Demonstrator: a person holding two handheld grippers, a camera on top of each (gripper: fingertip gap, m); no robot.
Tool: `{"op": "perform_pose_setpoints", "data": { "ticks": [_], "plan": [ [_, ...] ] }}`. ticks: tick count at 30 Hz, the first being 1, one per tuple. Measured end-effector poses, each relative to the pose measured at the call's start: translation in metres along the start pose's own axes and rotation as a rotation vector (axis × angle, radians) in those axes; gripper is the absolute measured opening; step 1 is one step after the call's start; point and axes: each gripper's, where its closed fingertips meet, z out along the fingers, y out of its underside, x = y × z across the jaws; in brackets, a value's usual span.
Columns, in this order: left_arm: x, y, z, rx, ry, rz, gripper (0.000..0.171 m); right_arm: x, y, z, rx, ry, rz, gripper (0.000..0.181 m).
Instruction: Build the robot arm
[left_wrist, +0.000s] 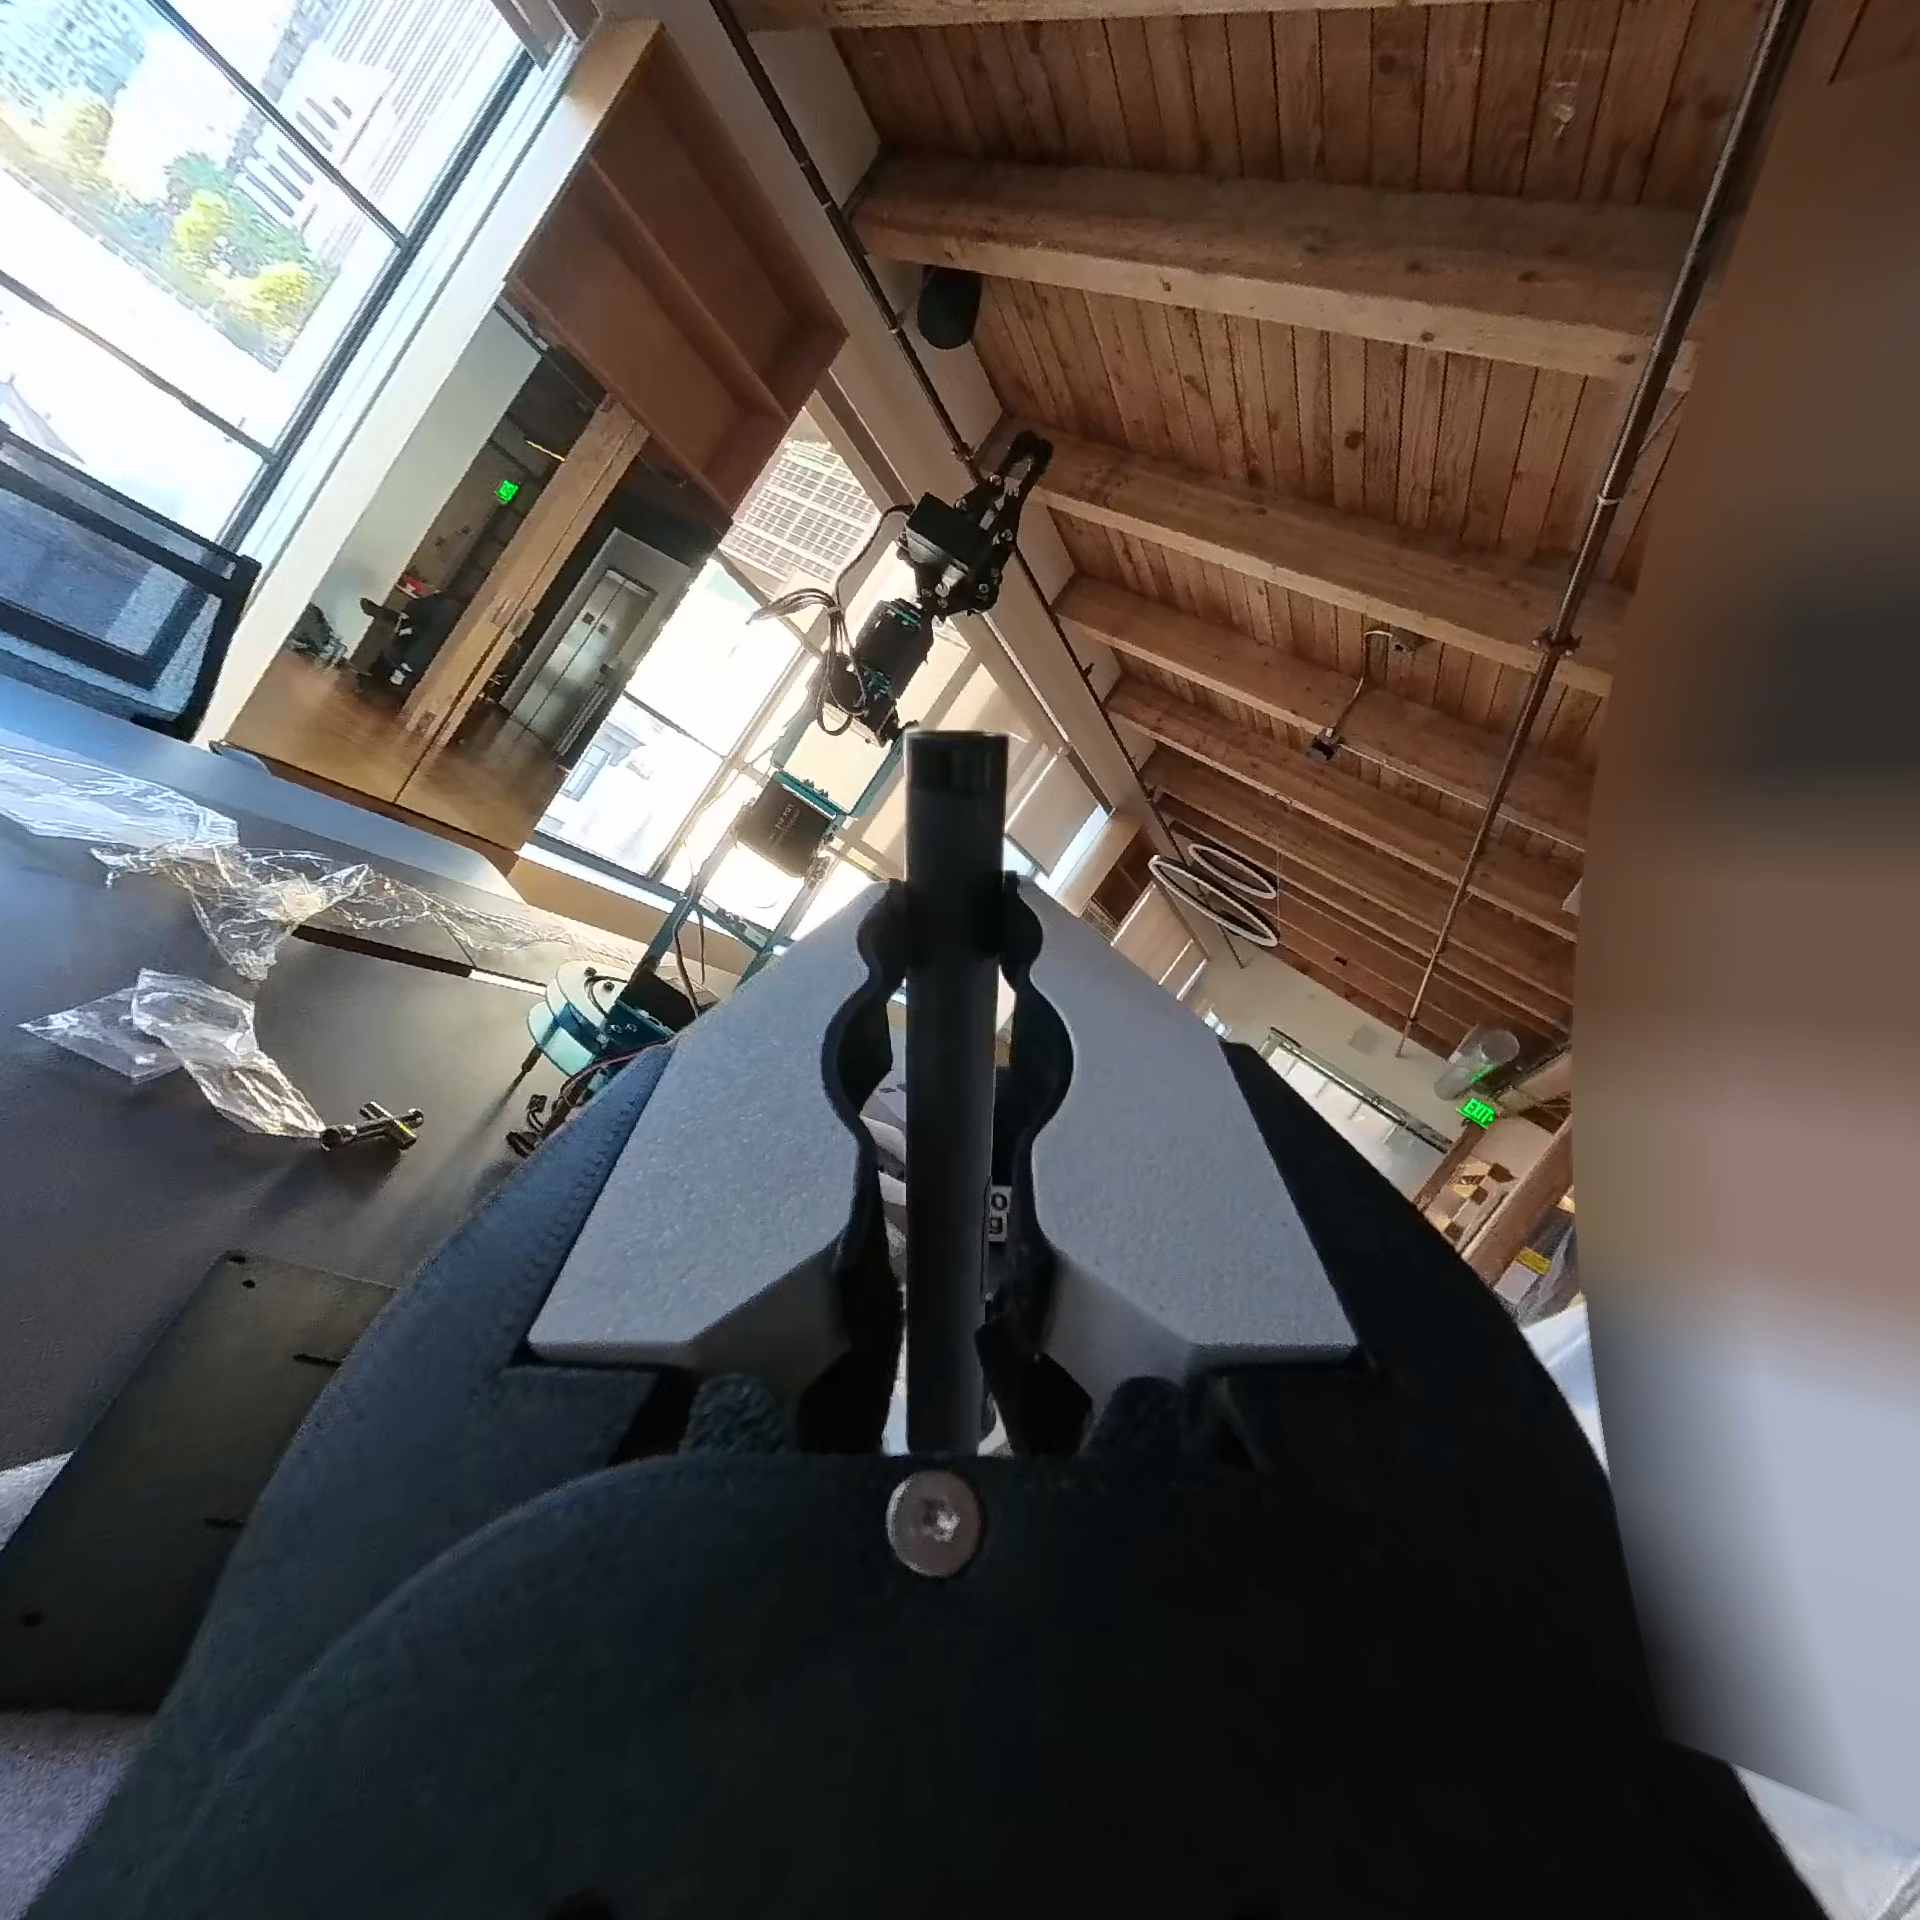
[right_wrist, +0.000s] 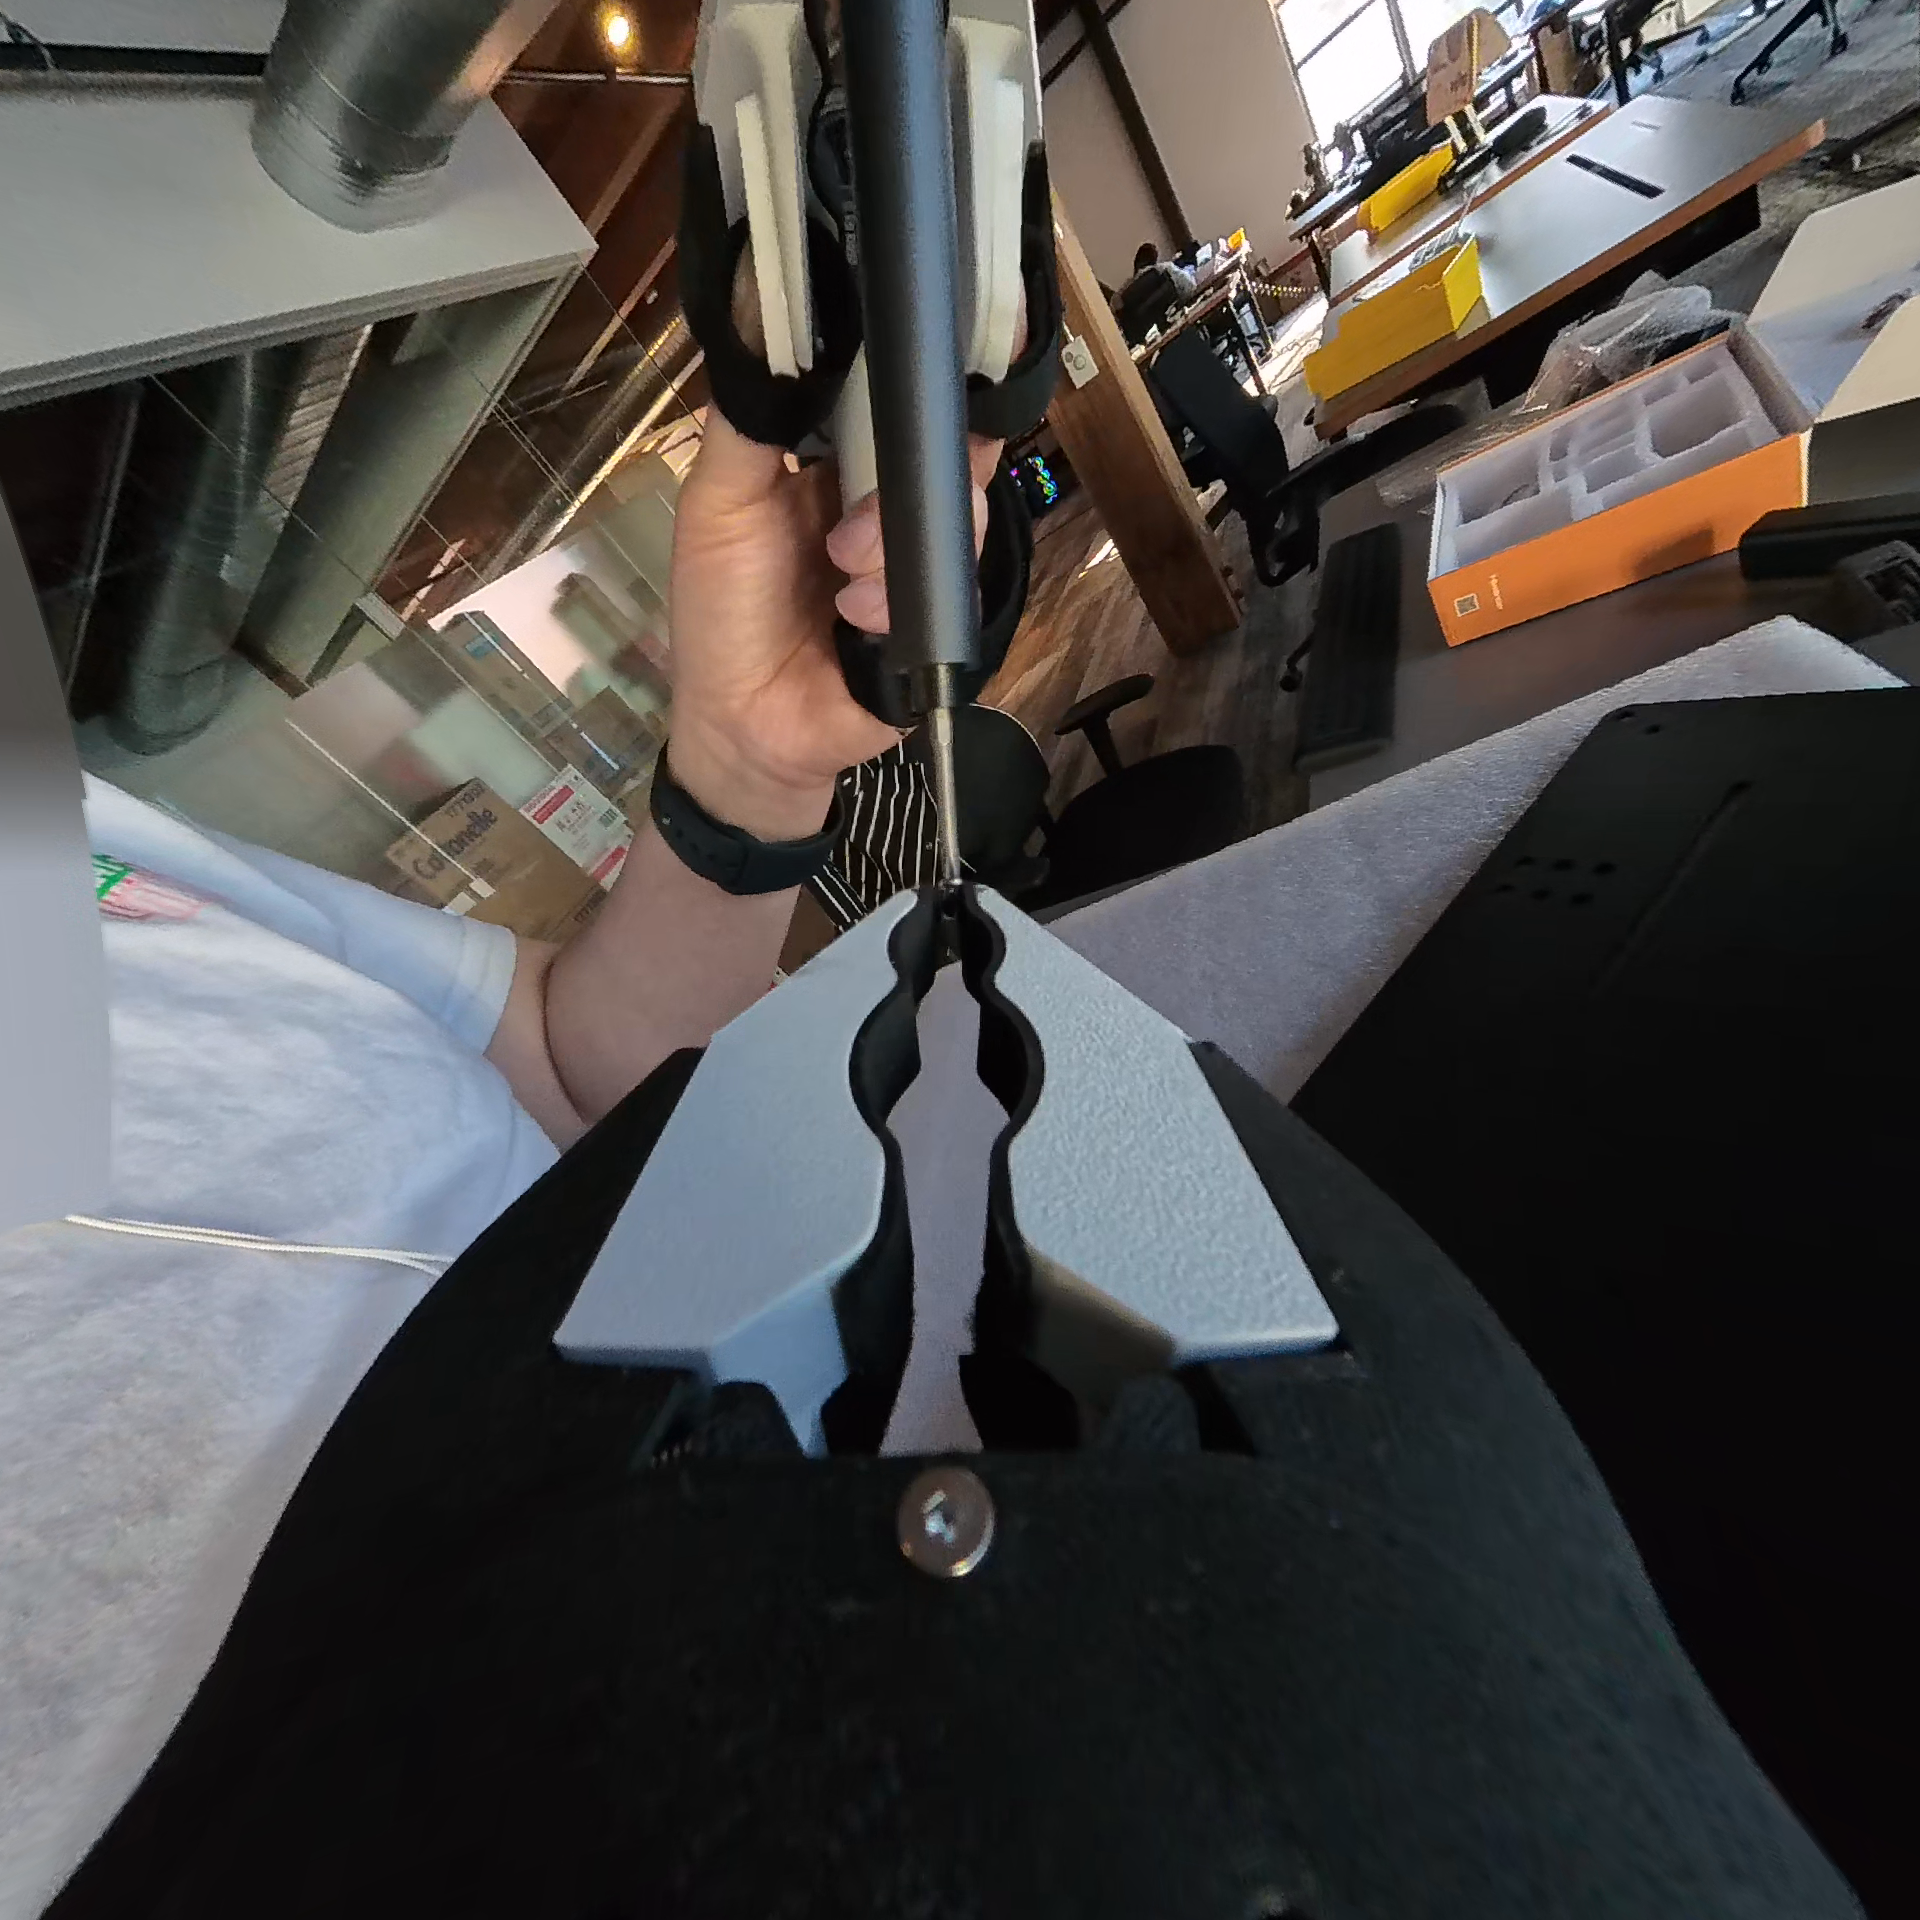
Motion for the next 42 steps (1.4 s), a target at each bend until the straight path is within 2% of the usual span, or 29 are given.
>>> {"op": "perform_pose_setpoints", "data": {
  "ticks": [16, 23, 28, 30, 34, 38, 42],
  "plan": [
    [-0.002, 0.002, 0.002, -0.010, -0.016, 0.010, 0.015, 0.009, 0.001, -0.005, -0.020, 0.065, -0.049, 0.013],
    [-0.002, 0.005, 0.002, -0.017, -0.014, 0.019, 0.015, 0.015, -0.020, -0.017, -0.041, 0.143, -0.162, 0.022],
    [-0.001, 0.020, 0.014, -0.086, -0.013, 0.081, 0.014, 0.012, -0.038, -0.011, -0.229, 0.157, -0.312, 0.032],
    [-0.001, 0.025, 0.020, -0.109, -0.011, 0.099, 0.015, 0.014, -0.041, -0.007, -0.270, 0.144, -0.310, 0.033],
    [0.000, 0.034, 0.029, -0.157, -0.017, 0.132, 0.015, 0.006, -0.048, 0.003, -0.253, 0.101, -0.329, 0.034],
    [0.002, 0.037, 0.036, -0.191, -0.040, 0.167, 0.015, 0.016, -0.058, 0.004, -0.228, 0.177, -0.351, 0.032],
    [0.008, 0.040, 0.041, -0.227, -0.051, 0.232, 0.015, 0.013, -0.057, 0.000, -0.257, 0.161, -0.365, 0.019]
  ]
}}
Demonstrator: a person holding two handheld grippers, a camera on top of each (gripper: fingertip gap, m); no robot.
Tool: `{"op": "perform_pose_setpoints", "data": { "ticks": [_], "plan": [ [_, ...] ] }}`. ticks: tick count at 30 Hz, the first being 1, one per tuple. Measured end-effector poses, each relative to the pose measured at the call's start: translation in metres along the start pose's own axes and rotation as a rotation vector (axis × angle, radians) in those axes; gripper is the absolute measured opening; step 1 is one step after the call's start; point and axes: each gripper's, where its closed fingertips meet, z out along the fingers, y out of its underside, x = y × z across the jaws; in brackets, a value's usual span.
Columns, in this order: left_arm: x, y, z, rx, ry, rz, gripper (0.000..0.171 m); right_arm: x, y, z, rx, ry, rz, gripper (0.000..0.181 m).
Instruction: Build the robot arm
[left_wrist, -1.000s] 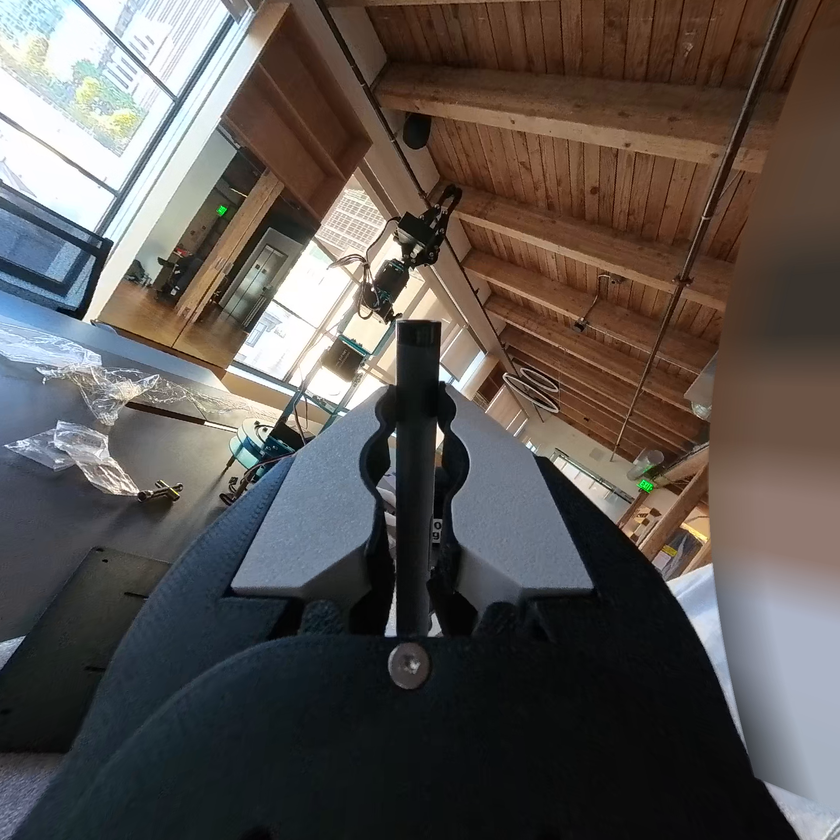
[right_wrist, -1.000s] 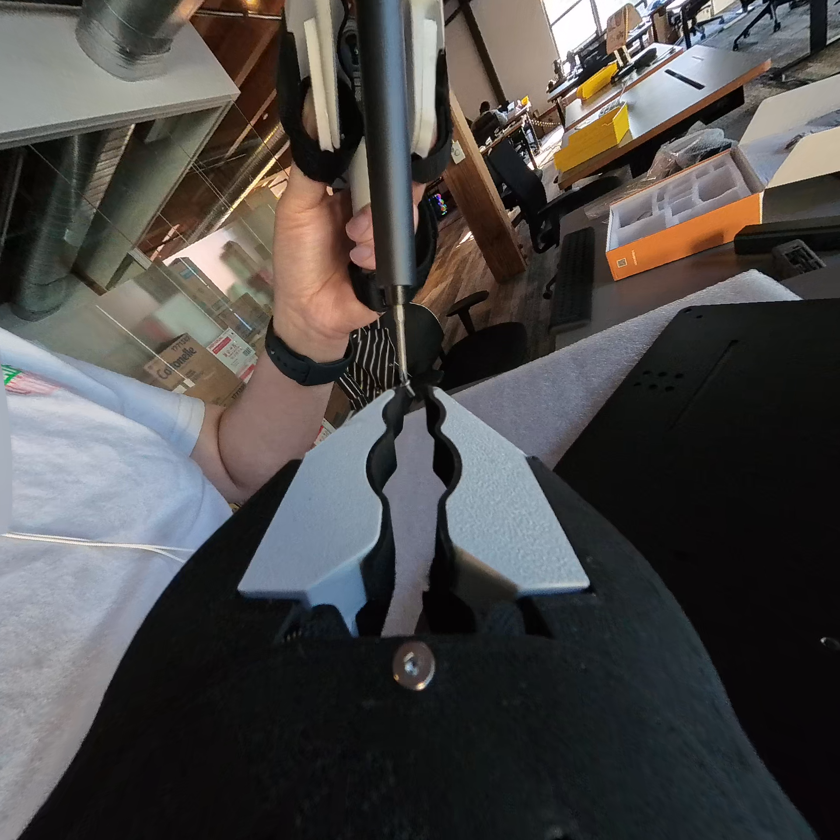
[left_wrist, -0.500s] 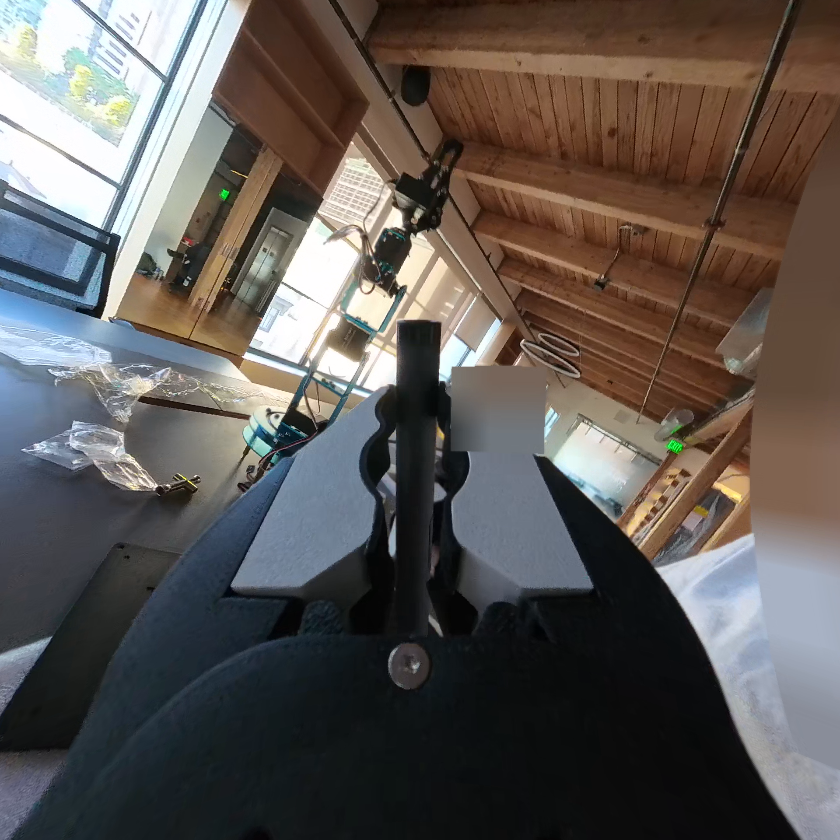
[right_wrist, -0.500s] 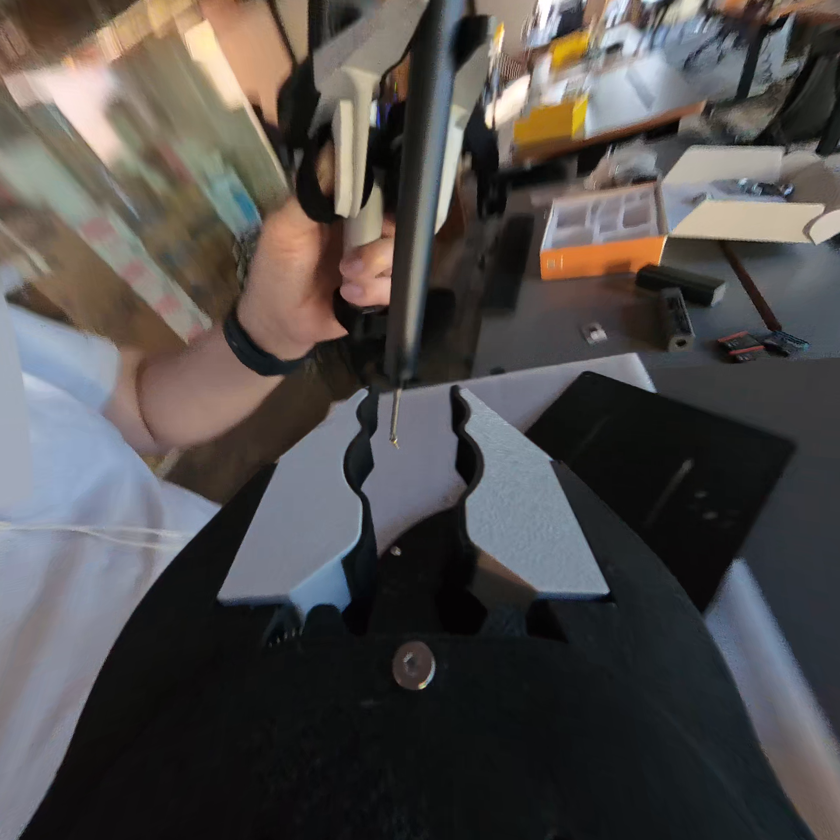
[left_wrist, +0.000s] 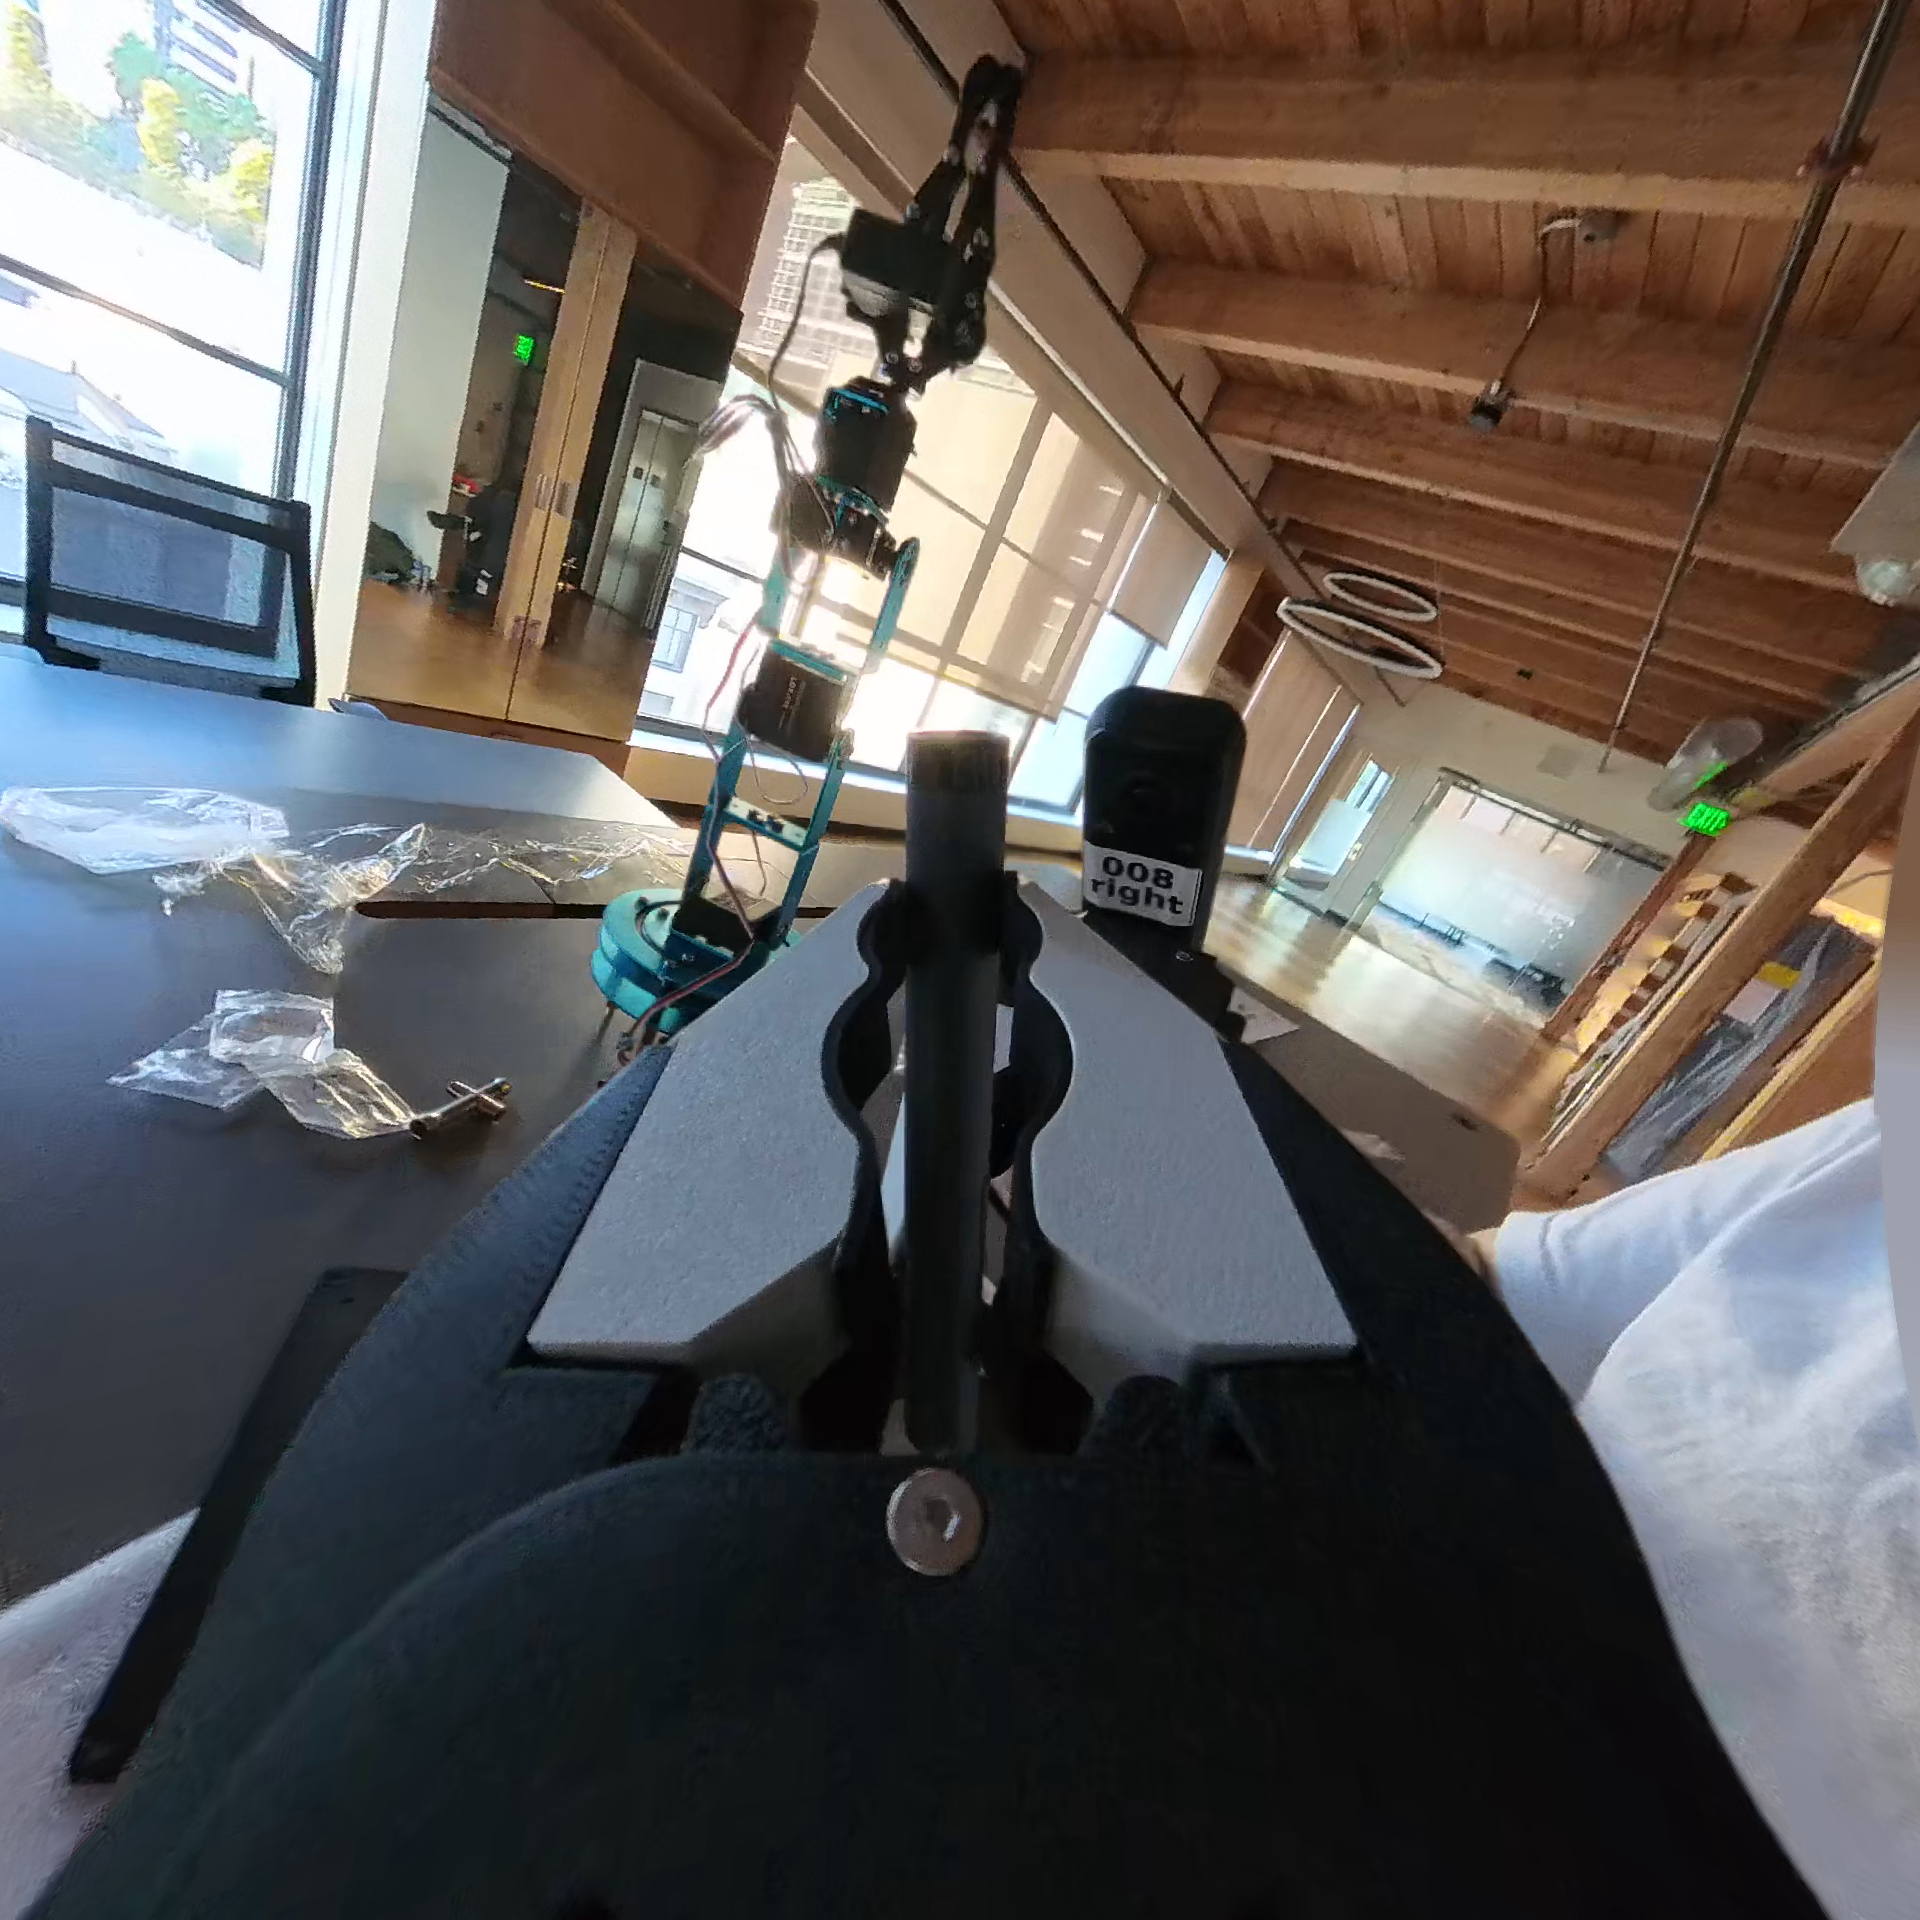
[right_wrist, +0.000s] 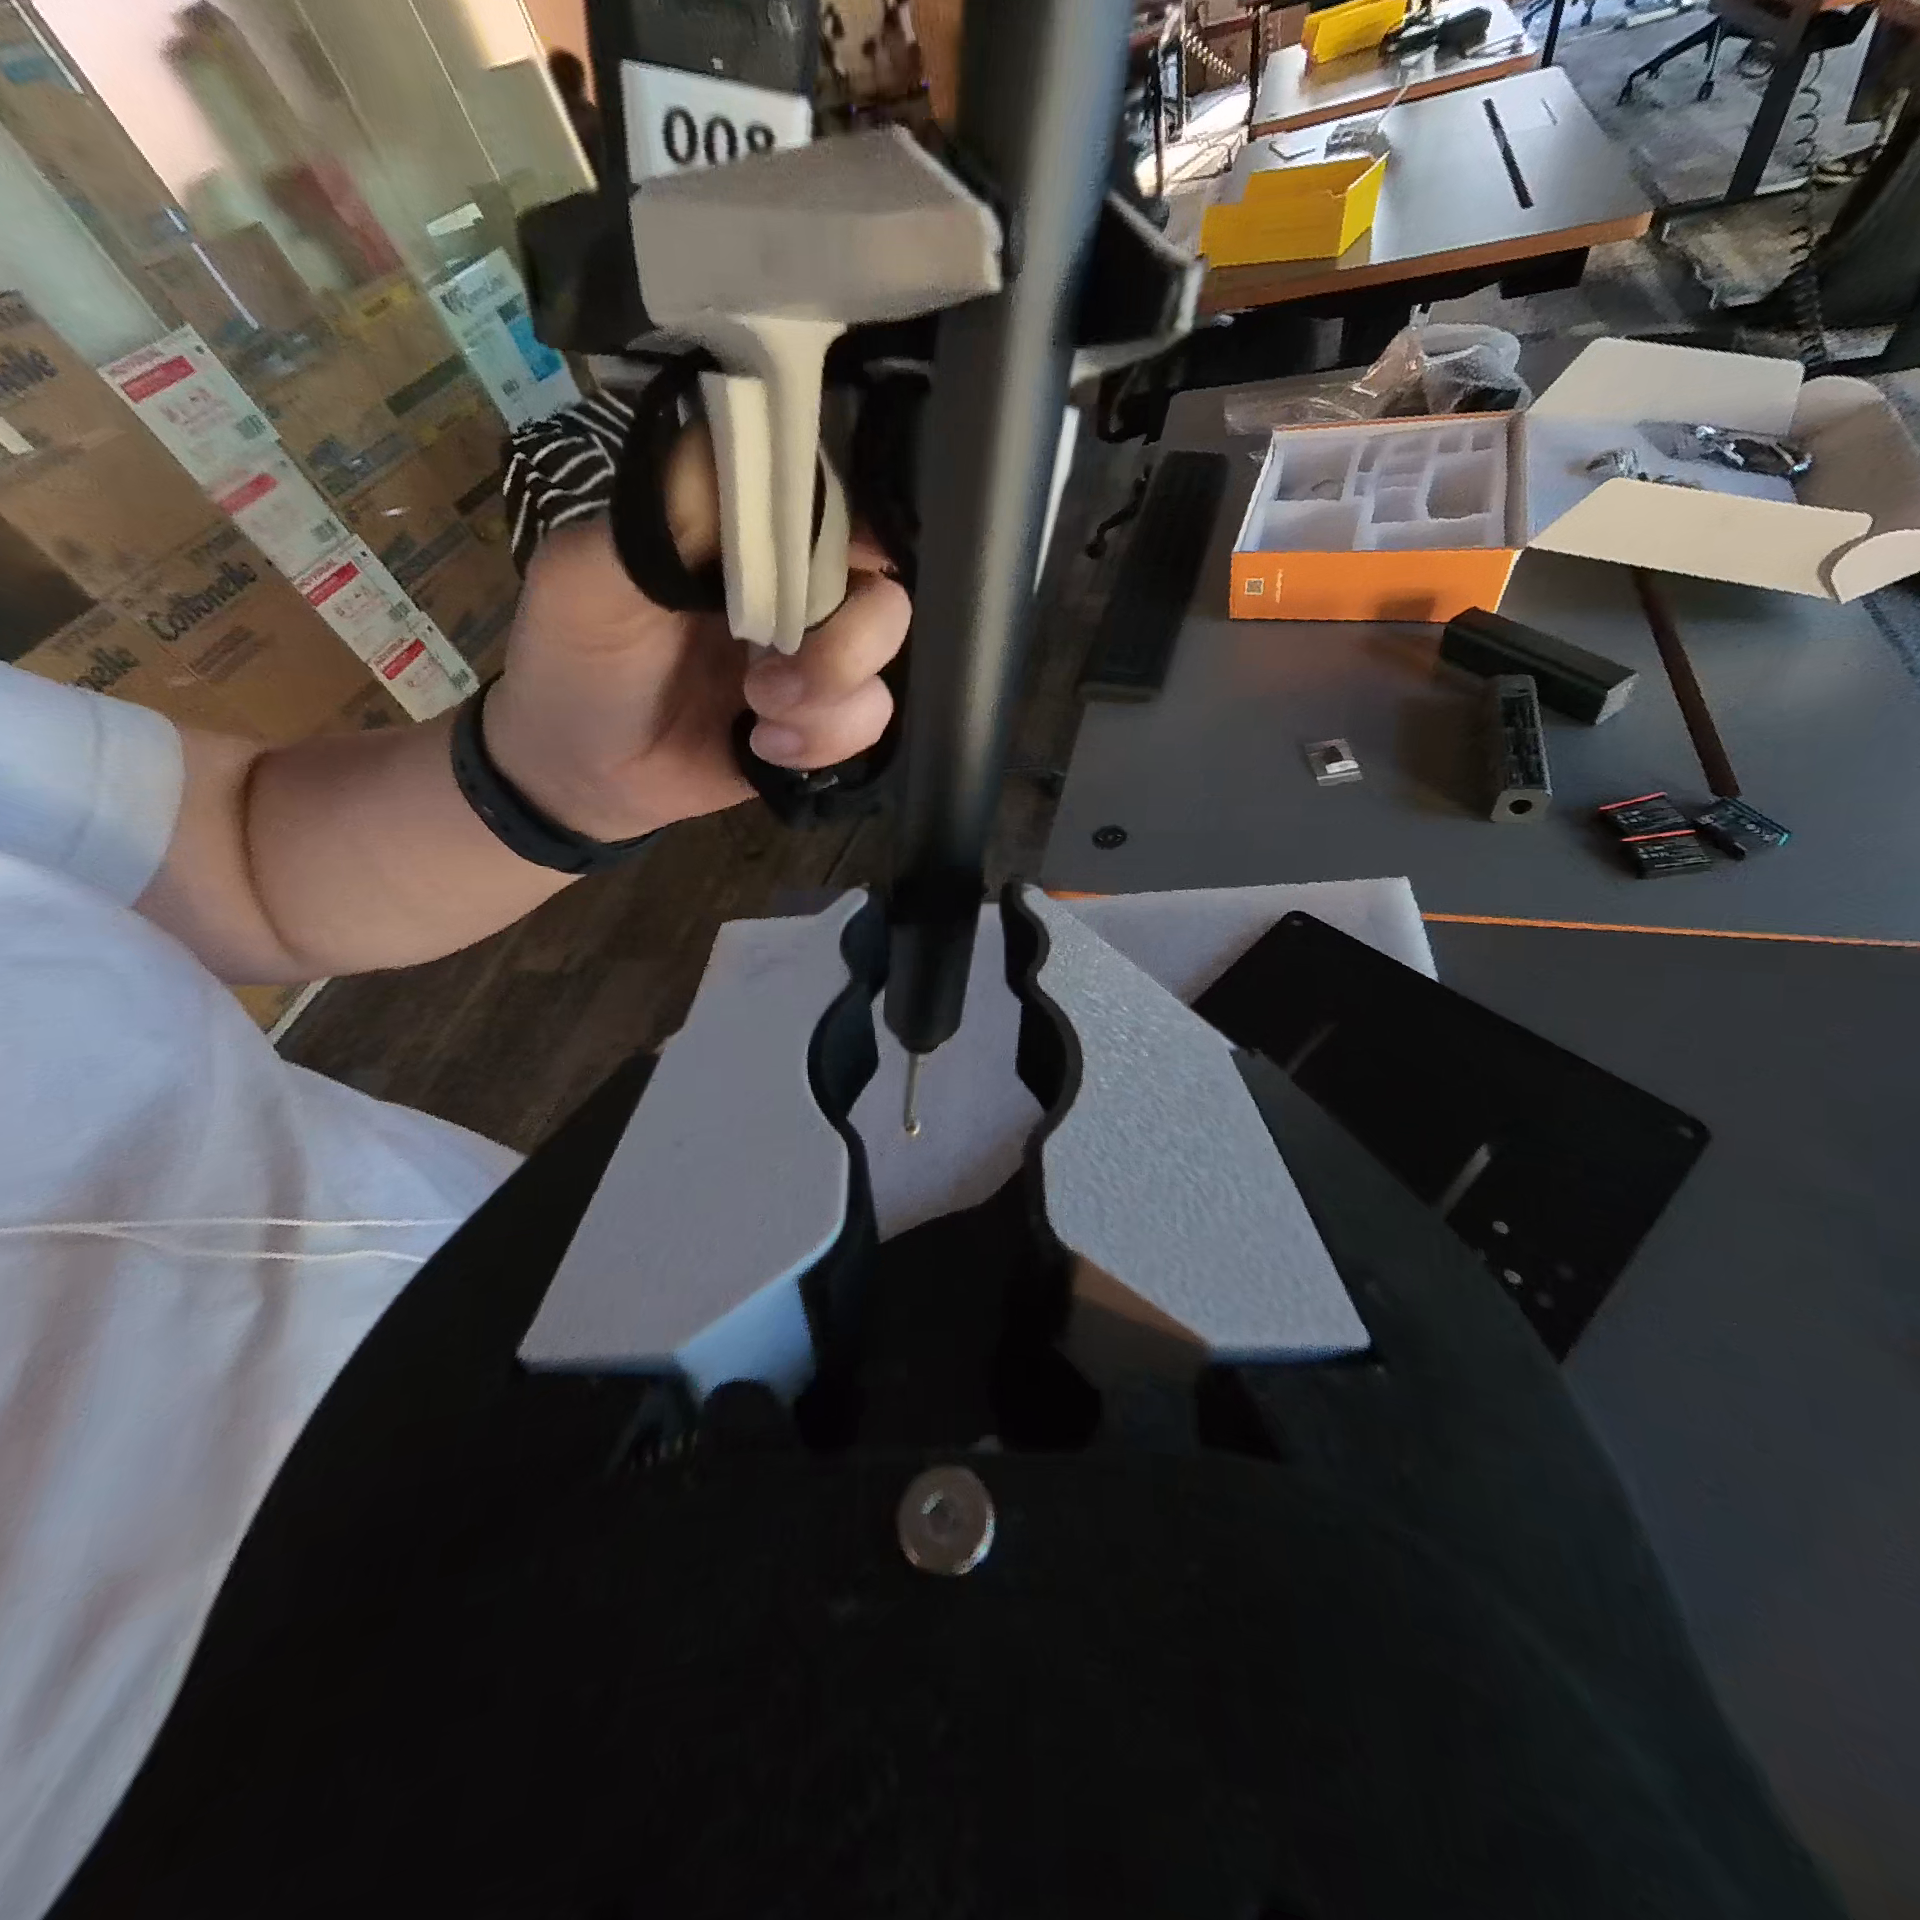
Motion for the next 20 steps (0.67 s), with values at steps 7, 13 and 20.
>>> {"op": "perform_pose_setpoints", "data": {
  "ticks": [7, 13, 20],
  "plan": [
    [-0.001, 0.008, 0.006, -0.031, -0.015, 0.054, 0.015, 0.005, 0.019, 0.003, -0.090, 0.008, -0.038, 0.015],
    [-0.011, 0.026, 0.009, -0.065, -0.028, 0.066, 0.016, 0.014, 0.038, 0.004, -0.112, 0.032, -0.010, 0.015],
    [-0.022, 0.039, 0.009, -0.089, -0.051, 0.050, 0.015, 0.021, 0.051, 0.008, -0.127, 0.029, 0.019, 0.015]
  ]
}}
